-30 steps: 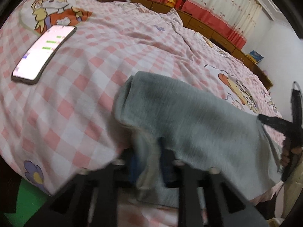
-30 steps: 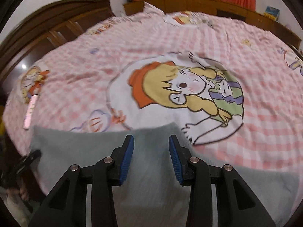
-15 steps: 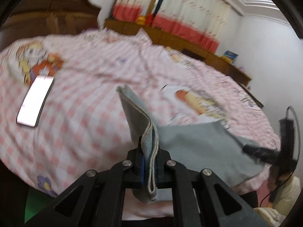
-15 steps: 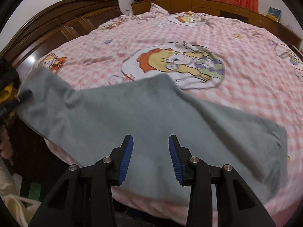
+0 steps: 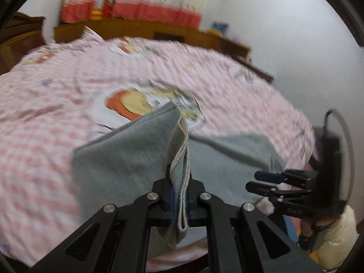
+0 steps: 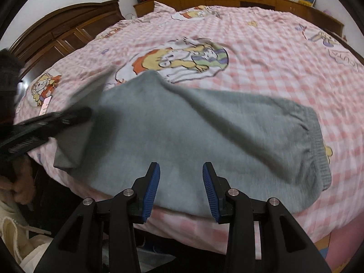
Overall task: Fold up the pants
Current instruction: 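Lift the folded edge with the left gripper toward the right tool, then lay the lifted edge over the pants and open the left gripper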
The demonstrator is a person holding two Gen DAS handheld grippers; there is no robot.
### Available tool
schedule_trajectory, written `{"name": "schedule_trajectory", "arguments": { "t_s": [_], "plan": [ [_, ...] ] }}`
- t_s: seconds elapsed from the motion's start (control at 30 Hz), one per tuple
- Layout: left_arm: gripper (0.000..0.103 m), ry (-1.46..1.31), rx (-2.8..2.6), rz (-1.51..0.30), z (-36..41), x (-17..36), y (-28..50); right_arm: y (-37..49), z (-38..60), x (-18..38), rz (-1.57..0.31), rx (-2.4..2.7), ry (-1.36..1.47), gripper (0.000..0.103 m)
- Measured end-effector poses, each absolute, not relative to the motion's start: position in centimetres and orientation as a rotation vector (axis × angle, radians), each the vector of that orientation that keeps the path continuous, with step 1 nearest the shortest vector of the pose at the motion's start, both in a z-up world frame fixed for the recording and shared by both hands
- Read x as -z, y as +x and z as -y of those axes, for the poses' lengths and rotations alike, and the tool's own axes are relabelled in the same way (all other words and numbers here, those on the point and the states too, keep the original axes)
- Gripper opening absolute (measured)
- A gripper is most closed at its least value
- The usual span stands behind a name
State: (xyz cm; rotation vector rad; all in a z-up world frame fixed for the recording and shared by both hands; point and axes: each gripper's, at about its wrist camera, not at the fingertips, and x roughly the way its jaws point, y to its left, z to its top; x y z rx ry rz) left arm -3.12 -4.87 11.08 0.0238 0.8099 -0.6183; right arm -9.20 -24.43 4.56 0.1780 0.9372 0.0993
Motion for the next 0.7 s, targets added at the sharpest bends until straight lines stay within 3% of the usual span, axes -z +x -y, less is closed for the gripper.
{"name": "schedule_trajectory", "arguments": {
  "t_s": [0.37,0.43,0.5,0.7],
  "plan": [
    [0.008,0.08,0.654,-0.978,11.1,-3.6,-0.3,-8.2,25.5,-1.1,-1.008,-0.099,0.225,0.04],
    [0.015,0.063,0.671,-0.99,11.0,-3.6,-0.4,-8.1,25.5,-1.0,-1.009,-0.099,0.227,0.04],
    [0.033,0.032,0.699,-1.005,10.7,-3.8,-0.5,-8.1,25.7,-0.9,-1.007,-0.101,0.235,0.04],
    [0.043,0.029,0.683,-0.994,9.3,-5.0,-1.3,-7.8,26.0,-1.5,-0.992,-0.073,0.258,0.04]
  ]
}}
